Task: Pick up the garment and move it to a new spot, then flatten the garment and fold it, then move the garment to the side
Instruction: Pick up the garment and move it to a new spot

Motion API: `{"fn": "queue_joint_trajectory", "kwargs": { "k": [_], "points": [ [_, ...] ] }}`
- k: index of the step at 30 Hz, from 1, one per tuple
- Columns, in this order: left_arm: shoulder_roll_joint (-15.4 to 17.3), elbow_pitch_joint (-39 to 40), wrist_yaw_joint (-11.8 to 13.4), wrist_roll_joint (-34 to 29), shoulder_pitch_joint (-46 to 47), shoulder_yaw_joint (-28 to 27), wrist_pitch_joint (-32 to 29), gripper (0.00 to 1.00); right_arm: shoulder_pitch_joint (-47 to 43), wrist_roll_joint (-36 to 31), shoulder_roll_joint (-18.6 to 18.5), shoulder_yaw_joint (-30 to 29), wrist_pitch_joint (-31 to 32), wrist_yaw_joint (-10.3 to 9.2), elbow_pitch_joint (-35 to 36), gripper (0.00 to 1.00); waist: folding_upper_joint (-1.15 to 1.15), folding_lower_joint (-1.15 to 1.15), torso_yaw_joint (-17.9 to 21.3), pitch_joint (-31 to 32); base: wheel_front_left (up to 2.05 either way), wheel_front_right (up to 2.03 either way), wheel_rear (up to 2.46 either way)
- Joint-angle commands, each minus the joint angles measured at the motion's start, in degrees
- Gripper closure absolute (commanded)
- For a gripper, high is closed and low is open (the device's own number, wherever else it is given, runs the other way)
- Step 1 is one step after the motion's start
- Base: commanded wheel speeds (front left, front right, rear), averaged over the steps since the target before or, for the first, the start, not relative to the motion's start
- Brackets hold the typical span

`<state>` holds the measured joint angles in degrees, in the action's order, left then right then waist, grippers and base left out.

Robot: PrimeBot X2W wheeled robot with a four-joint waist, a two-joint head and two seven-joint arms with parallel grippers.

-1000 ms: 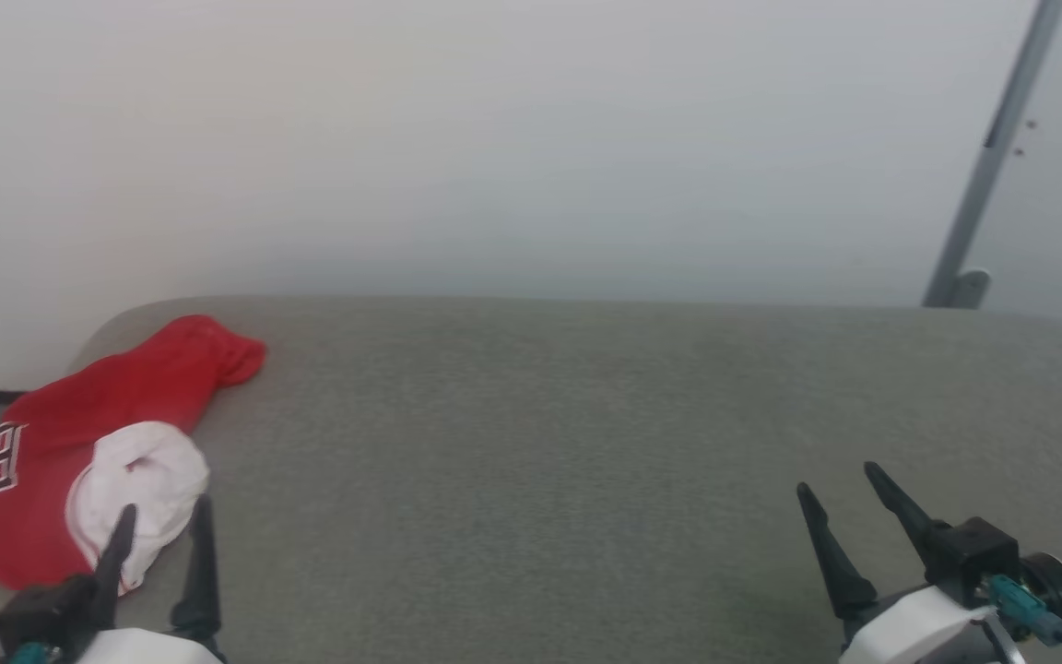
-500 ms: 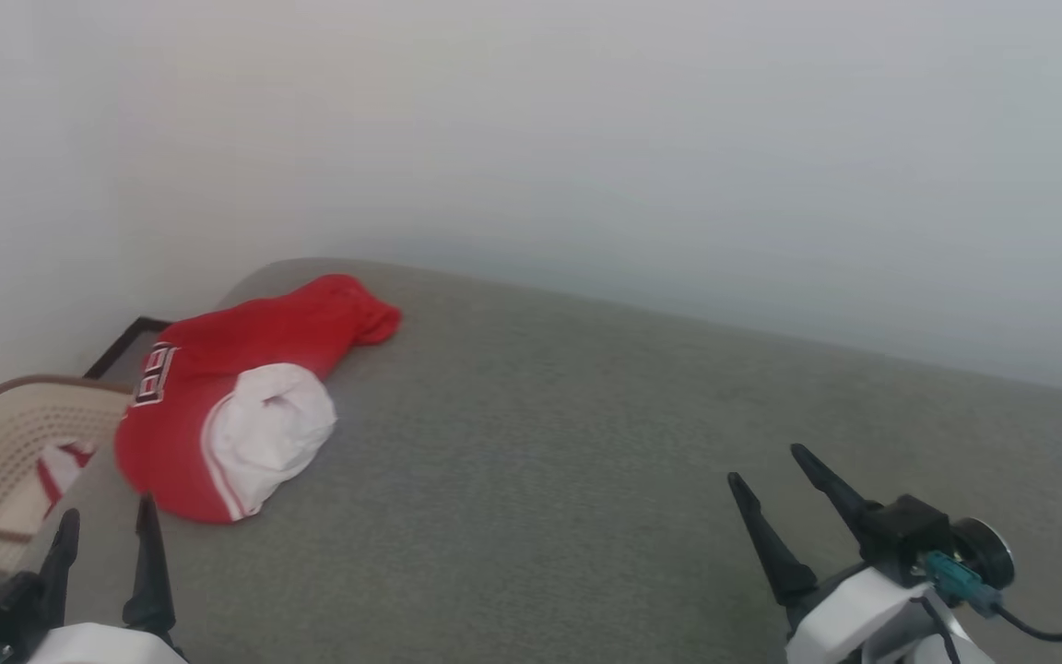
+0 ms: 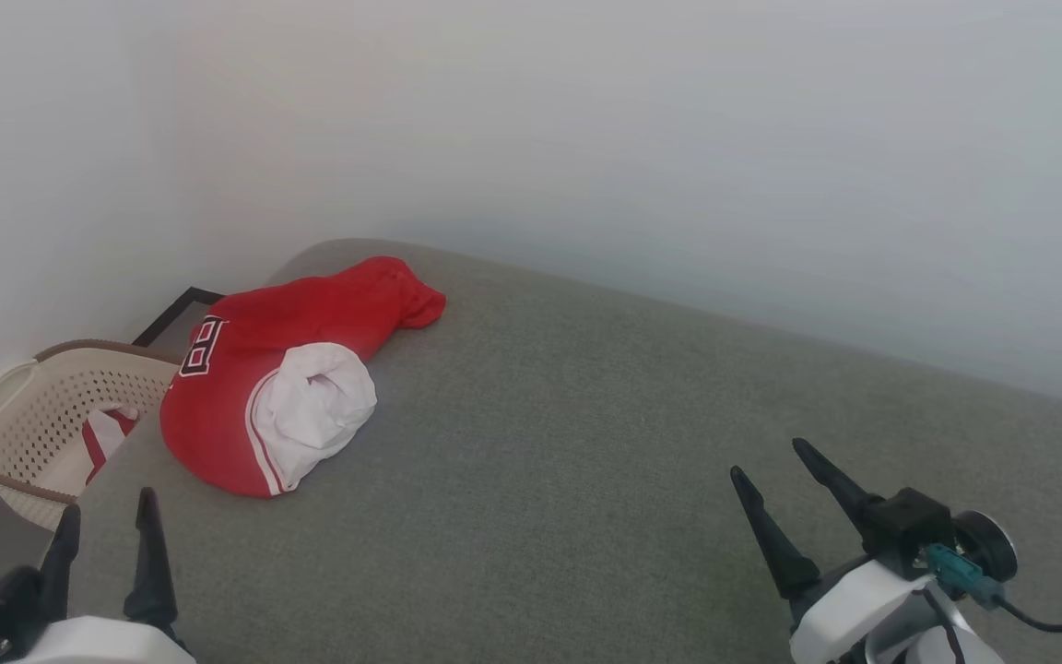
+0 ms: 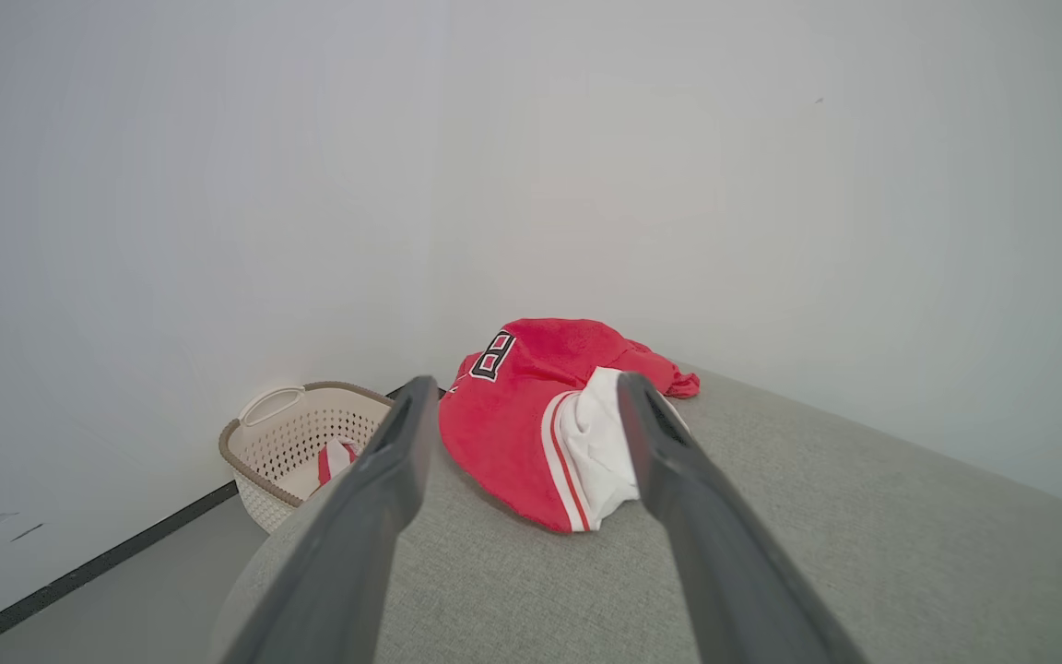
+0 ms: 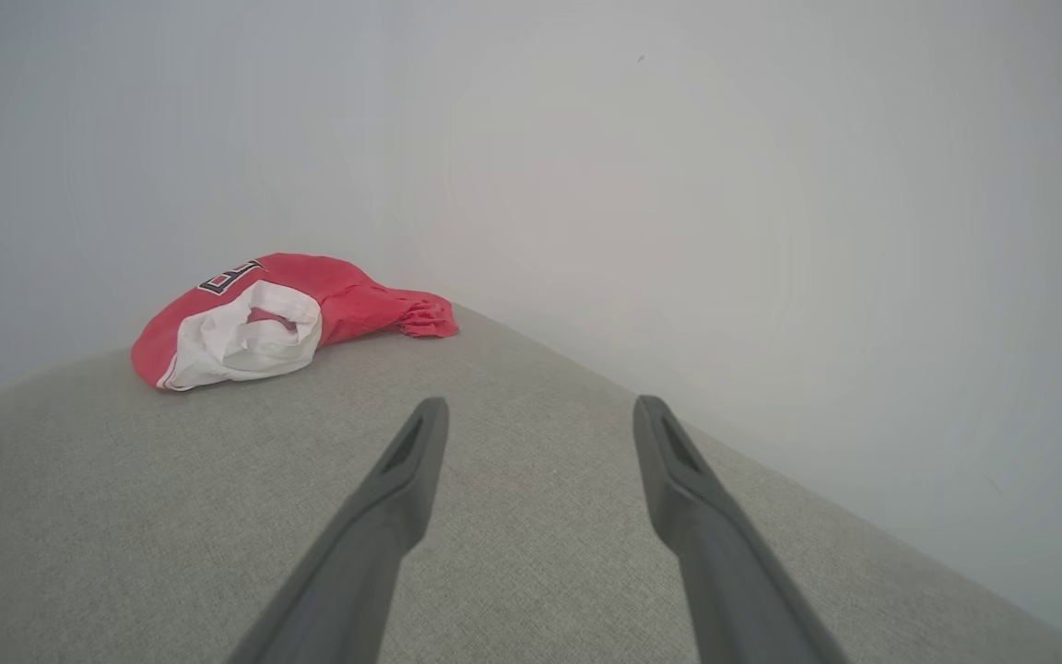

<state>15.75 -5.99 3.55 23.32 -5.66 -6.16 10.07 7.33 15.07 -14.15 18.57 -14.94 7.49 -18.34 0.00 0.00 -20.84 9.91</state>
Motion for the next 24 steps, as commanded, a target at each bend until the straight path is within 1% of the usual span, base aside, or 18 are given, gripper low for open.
{"fn": "queue_joint_trajectory", "kwargs": {
  "k": [1, 5, 11, 19, 24],
  "points": [
    [-0.1, -0.2, 0.3, 0.2, 1.1, -0.1, -0.3, 0.0, 0.7, -0.2, -0.2, -0.3, -0.3, 0.01, 0.2, 0.0, 0.0, 0.0, 0.3, -0.3, 0.0, 0.0, 0.0],
    [1.1, -2.0, -0.9, 1.3, 3.5, -0.2, -0.8, 0.0, 0.8, -0.6, -1.1, -0.9, -0.3, 0.01, 0.8, 0.0, 0.0, 0.0, 0.9, -1.1, 0.0, 0.0, 0.0],
    [1.6, -4.8, -0.9, 1.4, 7.4, 0.1, -0.9, 0.0, 0.7, -1.1, -2.7, -1.9, -0.3, 0.01, 1.7, 0.0, 0.0, 0.0, 2.0, -2.3, 0.0, 0.0, 0.0],
    [3.2, -11.7, -2.2, 2.2, 14.7, 0.9, -1.9, 0.0, 1.1, -0.9, -6.1, -3.0, 0.8, 0.01, 4.1, 0.0, 0.0, 0.0, 4.4, -5.2, 0.0, 0.0, 0.0],
    [4.3, -17.4, -2.8, 2.8, 20.8, 1.1, -2.7, 0.0, 1.6, -0.6, -9.2, -3.4, 2.5, 0.01, 7.2, 0.0, 0.0, 0.0, 6.1, -8.8, 0.0, 0.0, 0.0]
  ]
}}
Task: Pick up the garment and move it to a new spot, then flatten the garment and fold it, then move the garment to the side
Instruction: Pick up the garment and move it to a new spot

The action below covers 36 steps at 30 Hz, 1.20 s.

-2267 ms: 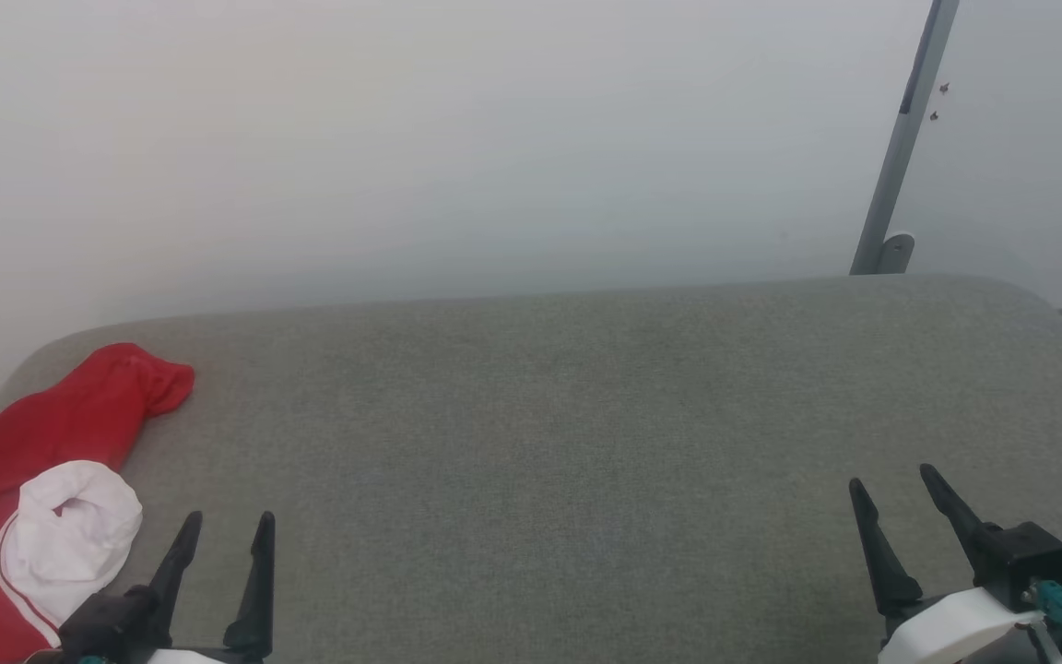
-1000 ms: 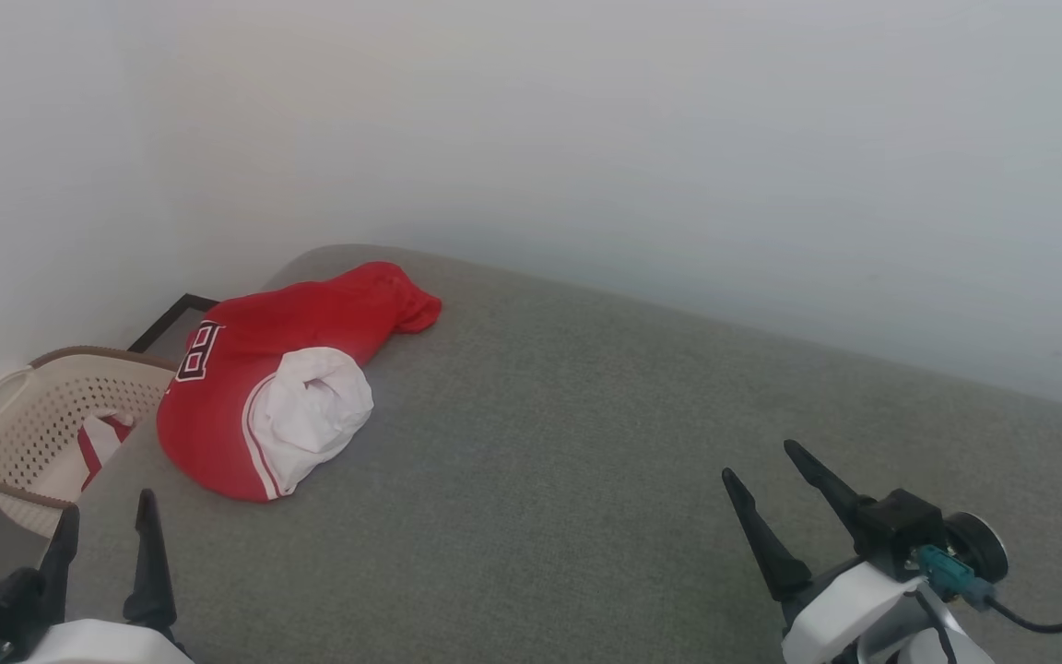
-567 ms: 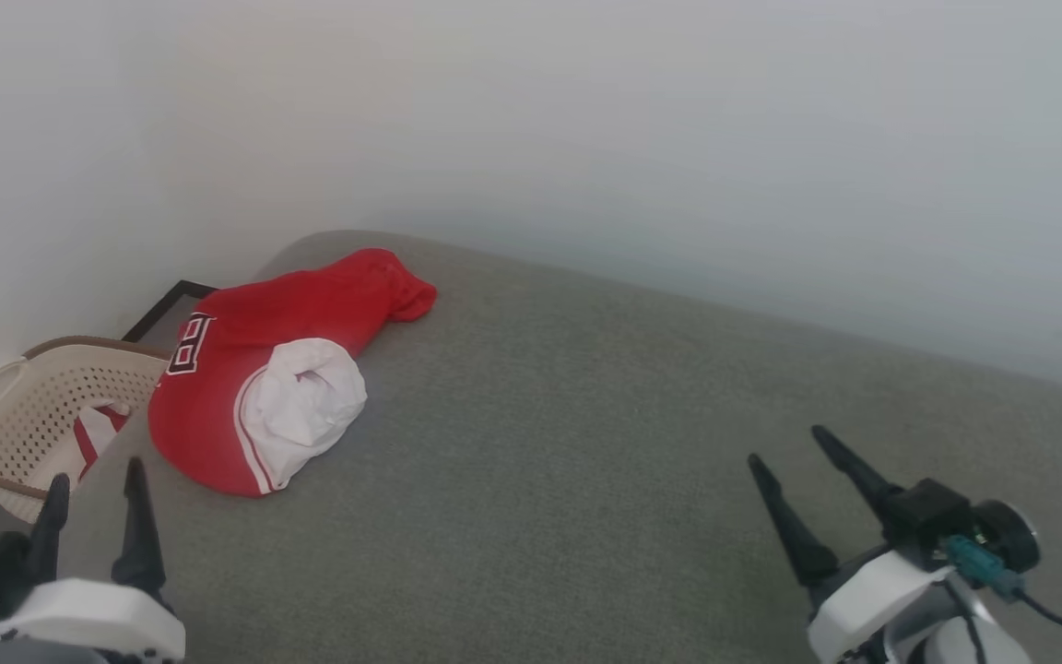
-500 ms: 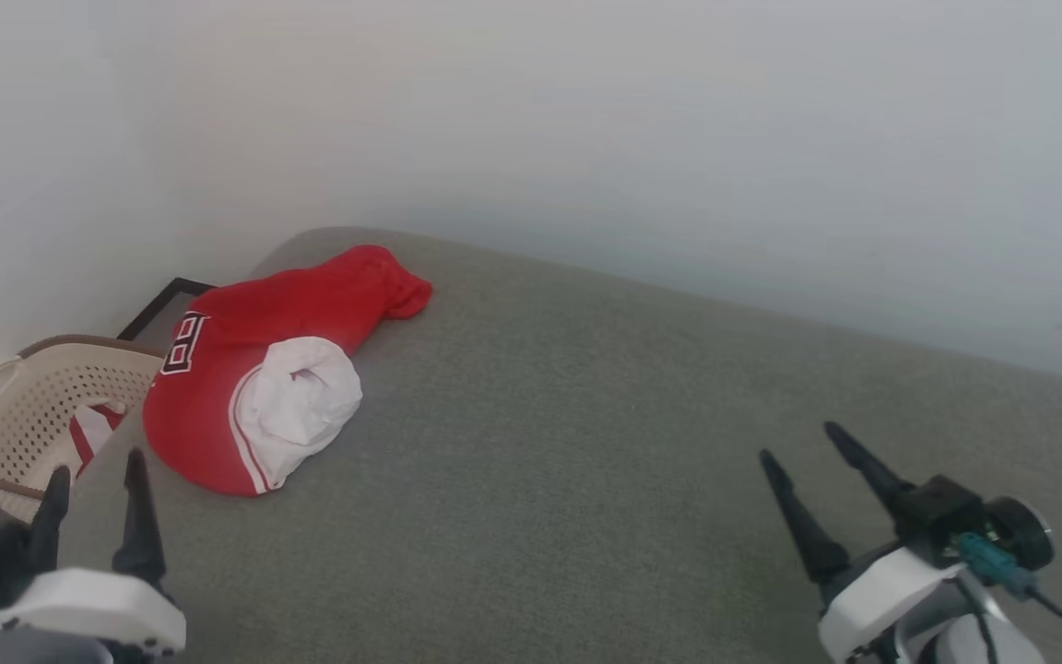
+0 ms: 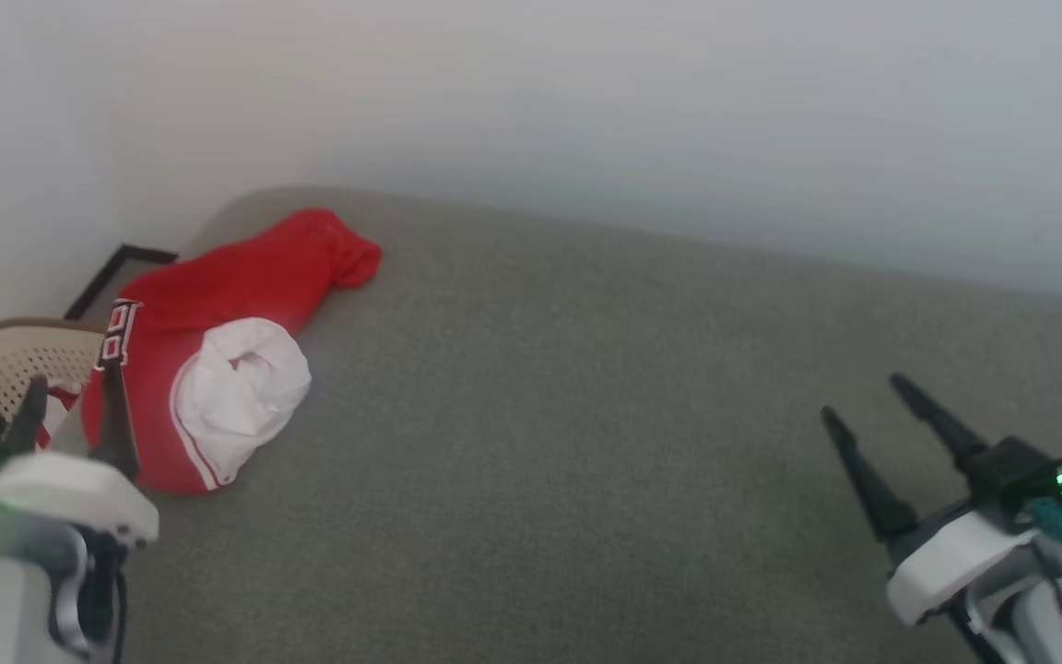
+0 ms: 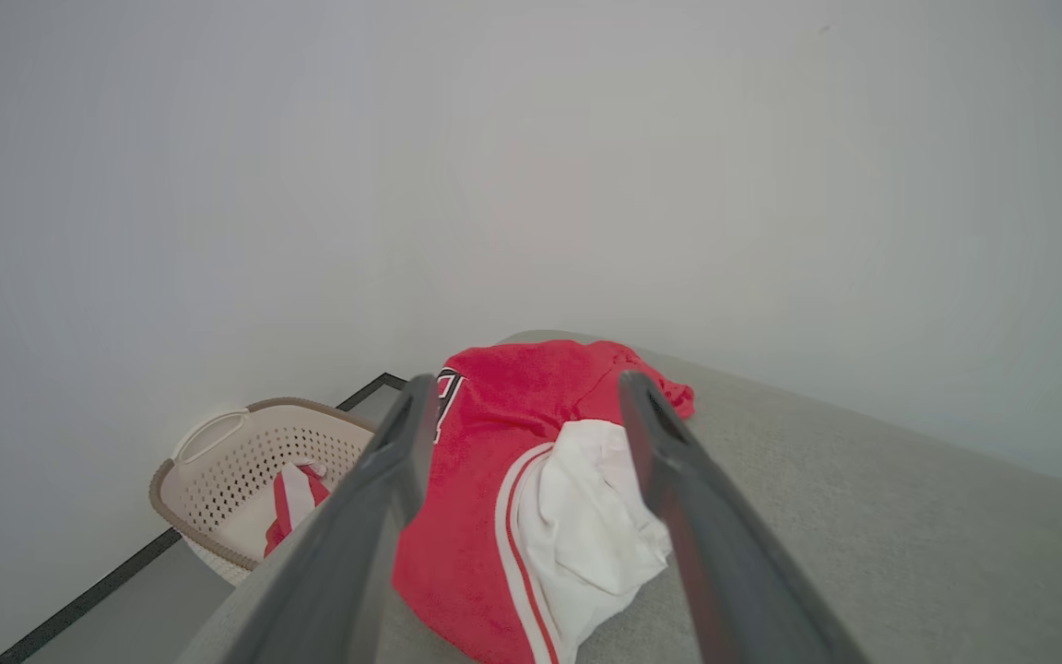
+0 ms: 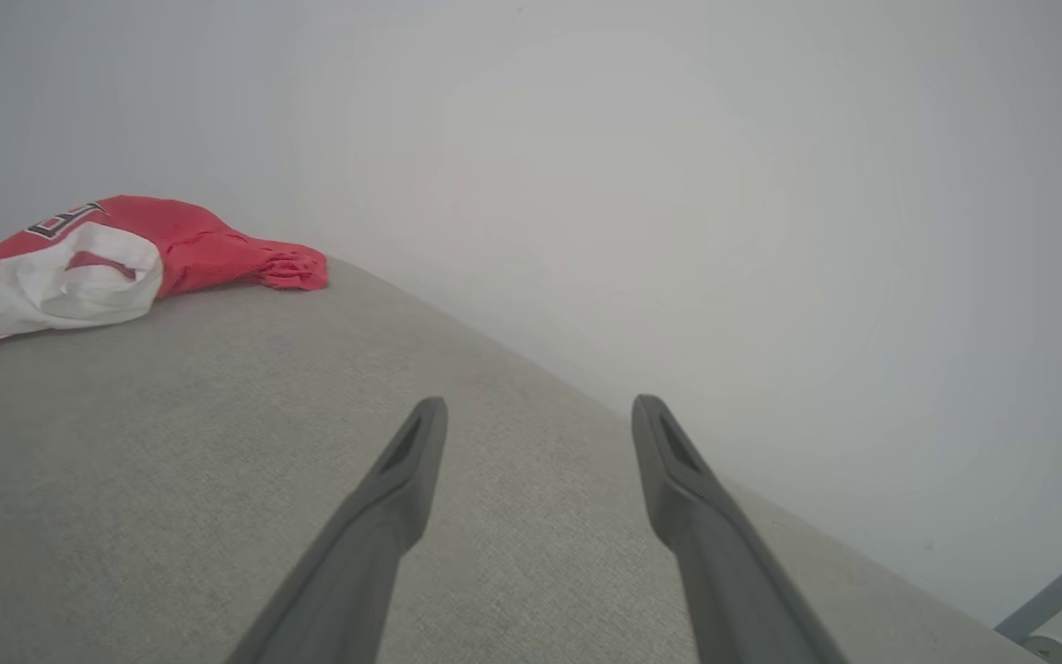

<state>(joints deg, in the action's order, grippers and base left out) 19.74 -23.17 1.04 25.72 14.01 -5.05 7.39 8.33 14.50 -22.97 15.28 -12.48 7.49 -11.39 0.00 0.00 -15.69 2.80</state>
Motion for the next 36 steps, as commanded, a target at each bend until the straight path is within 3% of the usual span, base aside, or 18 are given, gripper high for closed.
{"fn": "queue_joint_trajectory", "kwargs": {
  "k": [1, 12, 18, 22, 29, 36],
  "points": [
    [0.5, -1.4, -0.4, 0.8, 2.5, -0.1, -0.3, 0.0, 0.8, 0.1, -1.0, -0.3, 0.5, 0.01, 1.3, 0.0, 0.0, 0.0, 1.3, -2.9, 0.0, 0.0, 0.0],
    [1.2, -16.5, -0.5, 1.1, 16.9, 1.8, -4.5, 0.0, 2.5, 2.1, -8.2, -2.0, 3.2, 0.01, 9.4, 0.0, 0.0, 0.0, 3.7, -13.2, 0.0, 0.0, 0.0],
    [1.0, -25.3, 2.2, 1.6, 24.2, 2.2, -9.8, 0.0, 2.7, 2.9, -11.3, -3.7, 4.4, 0.01, 12.8, 0.0, 0.0, 0.0, 4.6, -18.4, 0.0, 0.0, 0.0],
    [0.3, -31.1, 2.6, 2.3, 27.9, 2.9, -13.9, 0.0, 2.2, 3.4, -13.1, -5.1, 5.2, 0.01, 14.5, 0.0, 0.0, 0.0, 4.8, -21.1, 0.0, 0.0, 0.0],
    [-2.1, -40.3, 2.8, 2.4, 32.3, 4.8, -20.2, 0.0, 2.2, 4.2, -15.0, -6.4, 6.2, 0.01, 16.5, 0.0, 0.0, 0.0, 5.1, -24.0, 0.0, 0.0, 0.0],
    [-3.7, -45.3, 2.2, 3.5, 34.2, 5.1, -21.4, 0.0, 2.6, 4.6, -15.5, -7.1, 6.4, 0.01, 16.8, 0.0, 0.0, 0.0, 5.1, -24.7, 0.0, 0.0, 0.0]
  ]
}}
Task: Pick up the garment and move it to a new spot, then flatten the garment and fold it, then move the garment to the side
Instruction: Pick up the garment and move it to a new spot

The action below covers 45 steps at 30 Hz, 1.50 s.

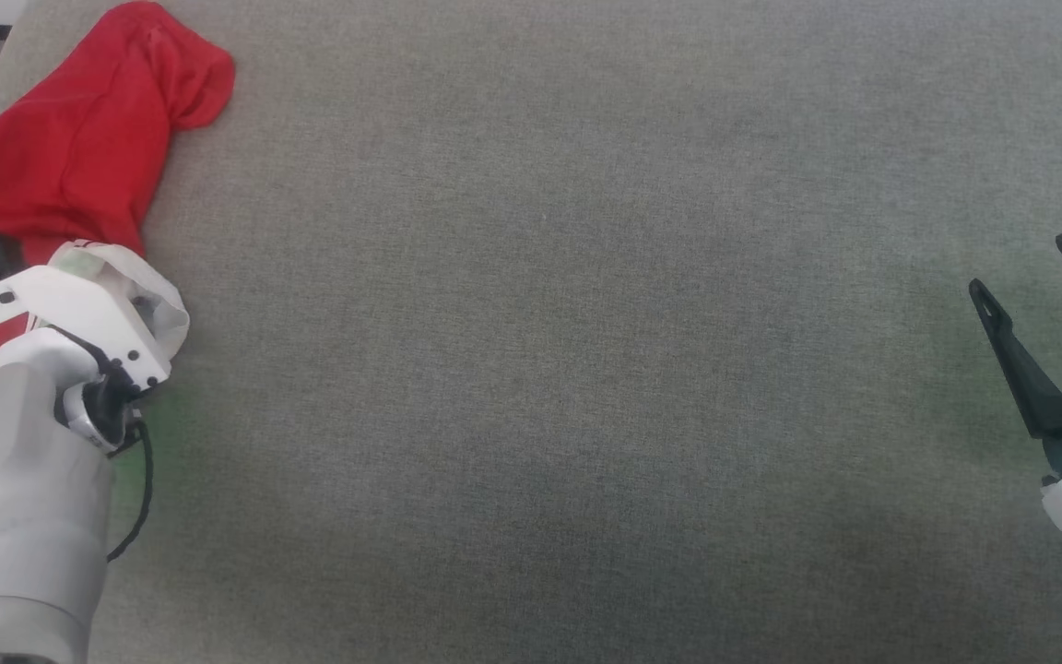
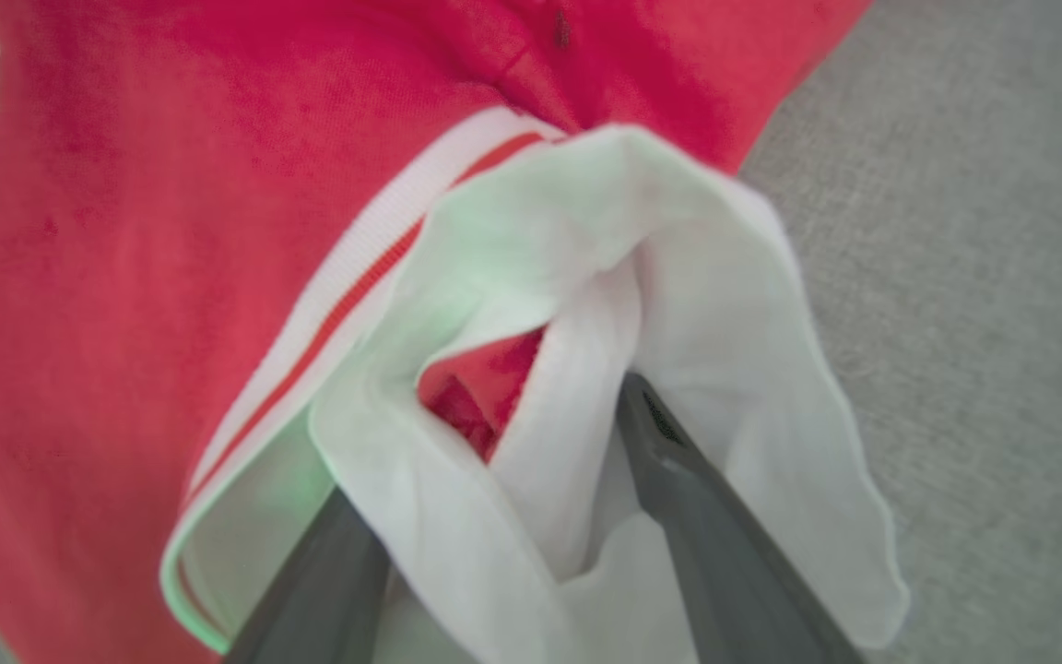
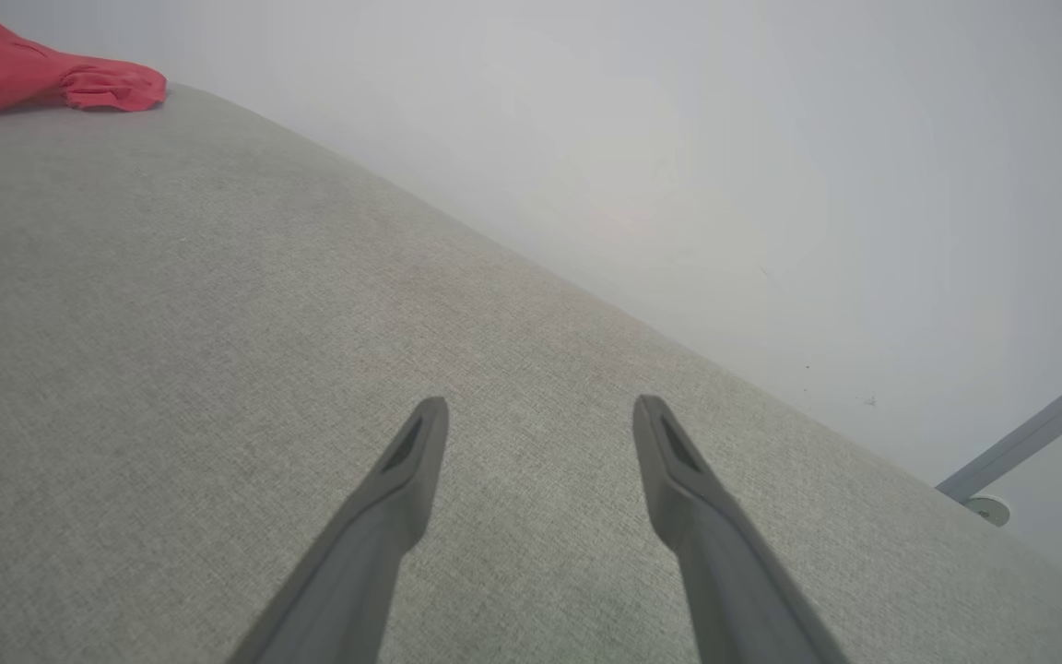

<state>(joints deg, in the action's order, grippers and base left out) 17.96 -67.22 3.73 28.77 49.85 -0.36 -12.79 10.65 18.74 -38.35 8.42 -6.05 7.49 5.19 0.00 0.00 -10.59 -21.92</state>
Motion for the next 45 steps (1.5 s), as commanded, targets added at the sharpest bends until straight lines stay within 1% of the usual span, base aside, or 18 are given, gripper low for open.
{"fn": "queue_joint_trajectory", "kwargs": {
  "k": [1, 2, 3, 6, 10, 16, 17, 24, 31, 37, 38, 41, 45],
  "points": [
    [-1.7, -2.0, -0.7, 0.6, -1.3, 0.4, -1.3, 0.48, 0.3, 0.3, 0.0, -0.2, 0.0, 0.01, 0.2, 0.0, 0.0, 0.0, 0.0, 0.0, 0.0, 0.0, 0.0],
    [-1.2, -2.2, -0.8, 0.9, -0.9, 0.1, -0.3, 1.0, 0.3, 0.3, 0.1, -0.3, 0.0, 0.01, 0.0, 0.0, 0.0, 0.0, 0.0, 0.1, 0.0, 0.0, 0.0],
    [-0.5, -2.3, -0.8, 1.2, -0.3, -0.4, 0.9, 1.0, 0.3, 0.3, 0.3, -0.3, -0.2, 0.01, -0.2, 0.0, 0.0, 0.0, 0.0, 0.3, 0.0, 0.0, 0.0],
    [1.4, -2.3, -1.9, 0.9, 1.9, -0.3, 3.6, 1.0, 0.4, 0.1, 1.1, -0.3, -0.7, 0.01, -0.9, 0.0, 0.0, 0.0, 0.0, 1.4, 0.0, 0.0, 0.0],
    [4.9, -1.6, -3.4, -0.2, 4.2, 0.3, 8.0, 1.0, 0.4, -0.6, 2.5, -0.4, -1.3, 0.01, -2.0, 0.0, 0.0, 0.0, 0.0, 3.5, 0.0, 0.0, 0.0],
    [8.2, 0.3, -4.9, -3.0, 7.9, 2.8, 12.1, 1.0, -0.4, -1.6, 5.4, -0.7, -2.3, 0.01, -4.3, 0.0, 0.0, 0.0, -0.5, 7.7, 0.0, 0.0, 0.0],
    [9.2, 1.2, -5.4, -3.8, 9.1, 3.6, 13.2, 1.0, -0.7, -2.0, 6.4, -1.0, -2.7, 0.01, -5.0, 0.0, 0.0, 0.0, -0.6, 9.0, 0.0, 0.0, 0.0],
    [11.6, 5.2, -6.8, -7.0, 14.0, 7.1, 14.3, 1.0, -1.5, -3.7, 9.8, -1.8, -3.6, 0.01, -6.8, 0.0, 0.0, 0.0, -1.2, 13.3, 0.0, 0.0, 0.0],
    [12.2, 12.2, -7.8, -9.4, 16.6, 10.7, 11.4, 1.0, -2.0, -5.5, 13.0, -2.3, -4.3, 0.01, -8.2, 0.0, 0.0, 0.0, -0.6, 17.5, 0.0, 0.0, 0.0],
    [11.6, 22.7, -7.2, -9.1, 14.0, 12.2, 5.5, 1.0, -1.8, -6.5, 14.3, -3.4, -4.7, 0.01, -8.8, 0.0, 0.0, 0.0, 0.5, 20.0, 0.0, 0.0, 0.0],
    [11.6, 22.7, -7.2, -9.1, 14.0, 12.2, 5.5, 1.0, -1.8, -6.5, 14.3, -3.4, -4.7, 0.01, -8.8, 0.0, 0.0, 0.0, 0.5, 20.0, 0.0, 0.0, 0.0],
    [11.6, 30.0, -6.9, -8.7, 11.5, 12.8, 1.5, 1.0, -2.0, -7.1, 14.8, -4.3, -4.5, 0.01, -8.6, 0.0, 0.0, 0.0, 1.6, 20.9, 0.0, 0.0, 0.0],
    [11.2, 41.4, -5.4, -7.1, 6.5, 13.1, -4.6, 1.0, -2.1, -7.7, 15.3, -5.8, -4.3, 0.01, -8.5, 0.0, 0.0, 0.0, 3.5, 21.7, 0.0, 0.0, 0.0]
  ]
}}
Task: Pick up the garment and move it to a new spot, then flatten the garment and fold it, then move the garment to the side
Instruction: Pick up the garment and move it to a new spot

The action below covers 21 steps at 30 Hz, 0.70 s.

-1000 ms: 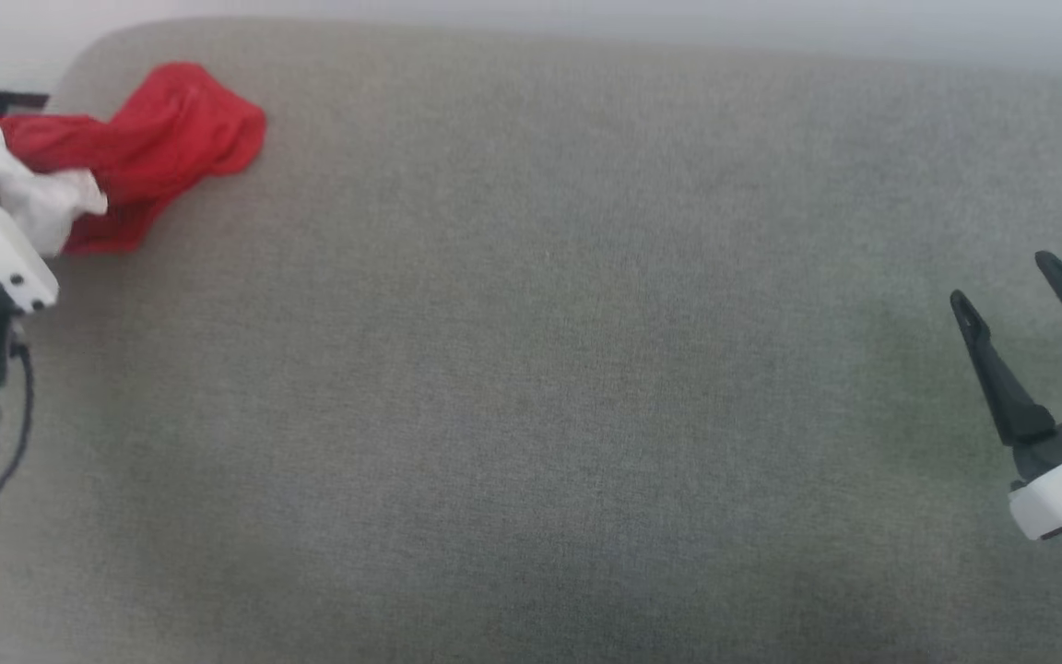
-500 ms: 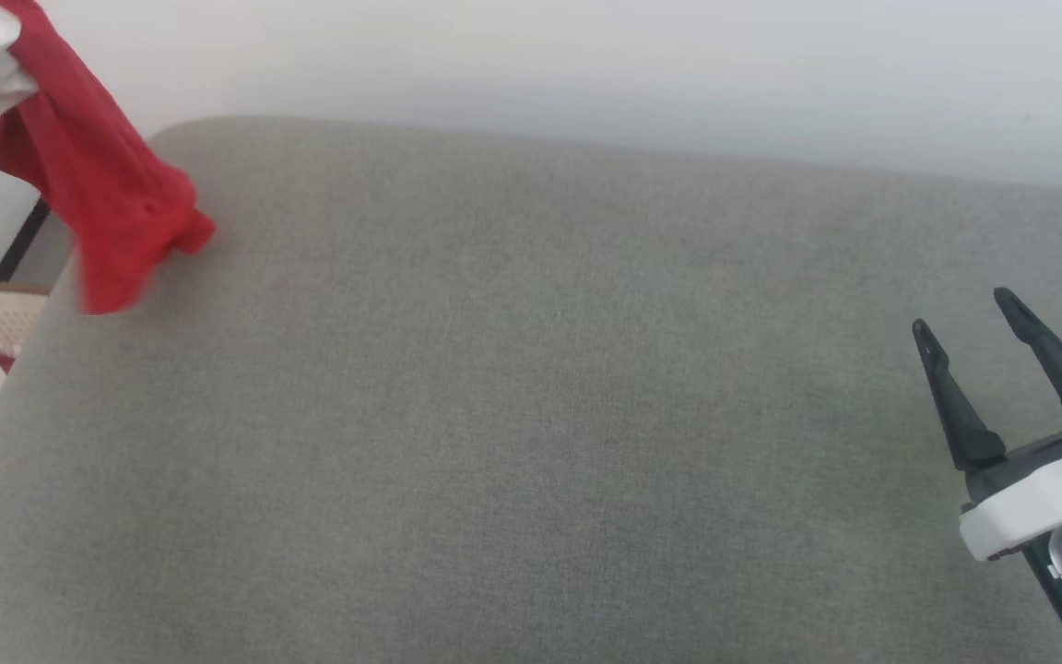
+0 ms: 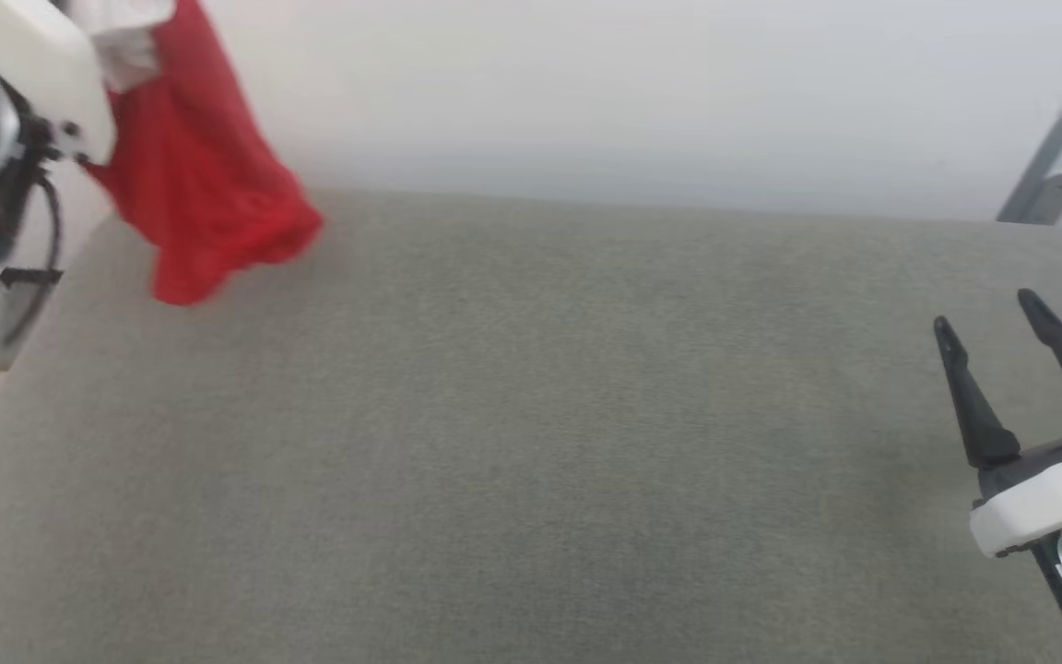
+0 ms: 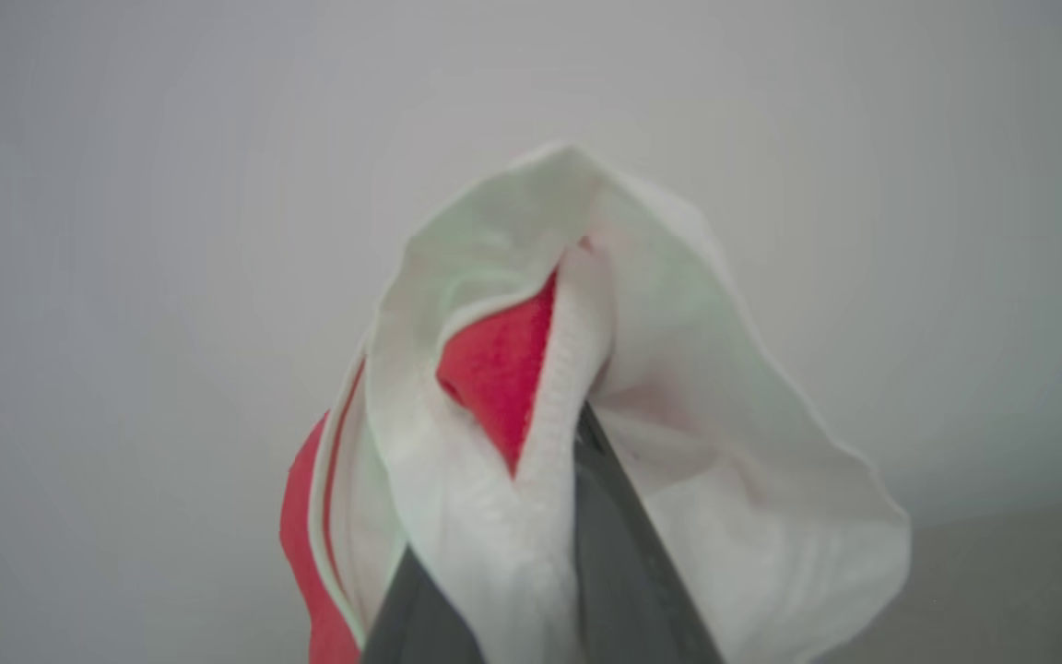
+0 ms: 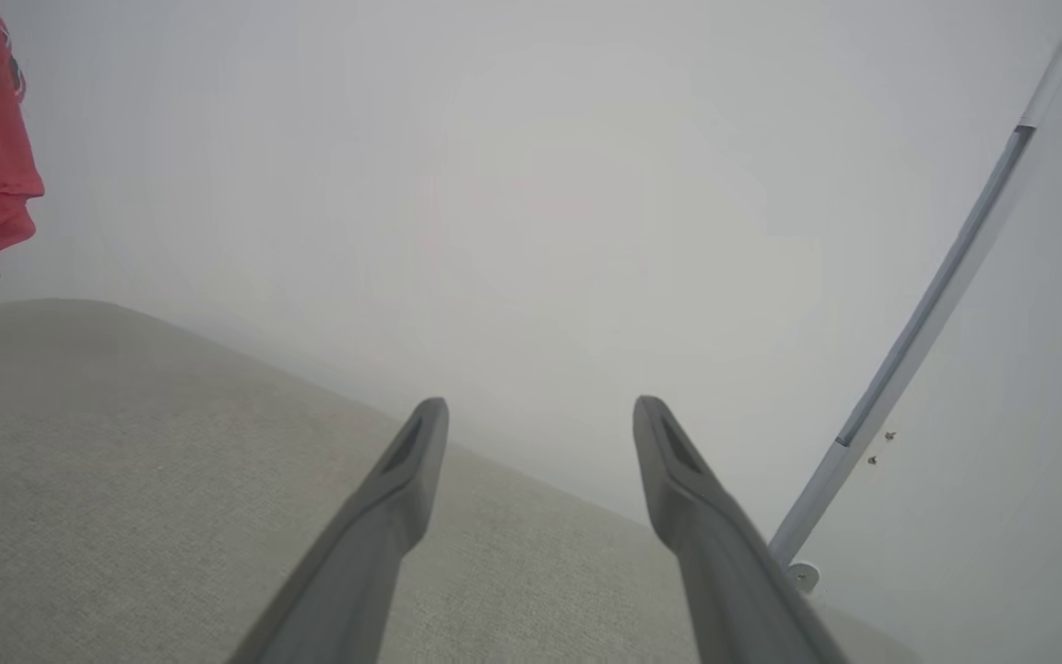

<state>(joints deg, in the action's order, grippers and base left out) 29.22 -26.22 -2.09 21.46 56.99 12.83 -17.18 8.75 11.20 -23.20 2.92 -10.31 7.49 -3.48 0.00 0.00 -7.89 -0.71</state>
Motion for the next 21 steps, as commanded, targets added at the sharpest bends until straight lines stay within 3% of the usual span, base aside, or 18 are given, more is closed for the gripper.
{"fn": "queue_joint_trajectory", "kwargs": {
  "k": [1, 12, 21],
  "points": [
    [0.0, 3.6, 1.1, 0.4, -2.2, 0.1, -1.7, 1.0, -0.2, -0.4, 0.3, -0.5, -0.1, 0.01, 0.2, 0.0, 0.0, 0.0, 1.4, 0.6, 0.0, 0.0, 0.0],
    [-3.4, 32.4, 7.5, 1.7, -13.6, 4.3, -15.5, 1.0, -1.2, -1.6, 0.2, -4.1, -0.5, 0.01, -0.1, 0.0, 0.0, 0.0, 8.9, -0.7, 0.0, 0.0, 0.0],
    [-7.7, 38.9, 8.9, 1.7, -18.4, 10.6, -18.1, 1.0, -1.4, -1.7, 1.7, -5.4, -1.6, 0.01, -0.9, 0.0, 0.0, 0.0, 13.3, -3.0, 0.0, 0.0, 0.0]
  ]
}}
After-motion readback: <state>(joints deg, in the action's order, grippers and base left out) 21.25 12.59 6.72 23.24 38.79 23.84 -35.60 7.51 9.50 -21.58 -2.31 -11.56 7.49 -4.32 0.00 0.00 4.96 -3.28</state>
